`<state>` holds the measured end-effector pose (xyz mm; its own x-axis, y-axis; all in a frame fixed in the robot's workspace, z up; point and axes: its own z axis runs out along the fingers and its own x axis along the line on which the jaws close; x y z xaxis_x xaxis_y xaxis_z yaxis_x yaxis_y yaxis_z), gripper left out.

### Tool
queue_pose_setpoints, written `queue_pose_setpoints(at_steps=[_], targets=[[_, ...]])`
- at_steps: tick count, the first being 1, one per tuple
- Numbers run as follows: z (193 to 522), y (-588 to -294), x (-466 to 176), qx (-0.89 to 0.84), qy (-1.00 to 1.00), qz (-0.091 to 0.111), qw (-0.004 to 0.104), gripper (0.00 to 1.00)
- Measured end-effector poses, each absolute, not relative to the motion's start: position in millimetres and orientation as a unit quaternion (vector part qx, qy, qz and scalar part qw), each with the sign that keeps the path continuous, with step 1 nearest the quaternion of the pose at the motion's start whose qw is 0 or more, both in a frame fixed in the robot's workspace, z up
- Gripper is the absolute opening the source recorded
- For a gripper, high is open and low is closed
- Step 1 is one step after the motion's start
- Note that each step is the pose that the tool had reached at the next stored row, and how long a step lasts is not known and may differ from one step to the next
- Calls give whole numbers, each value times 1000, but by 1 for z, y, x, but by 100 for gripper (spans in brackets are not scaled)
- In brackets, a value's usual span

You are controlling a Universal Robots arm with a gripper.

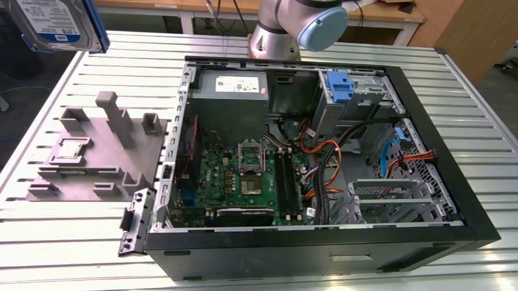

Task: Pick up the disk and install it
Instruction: 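Pick up the disk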

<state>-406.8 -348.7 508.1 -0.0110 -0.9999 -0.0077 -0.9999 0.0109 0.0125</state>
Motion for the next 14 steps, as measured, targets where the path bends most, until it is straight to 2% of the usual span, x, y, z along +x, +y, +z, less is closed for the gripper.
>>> queue_pose_setpoints(at_steps=[14], targets=[[508, -356, -390, 703, -711, -7, 2, 36]])
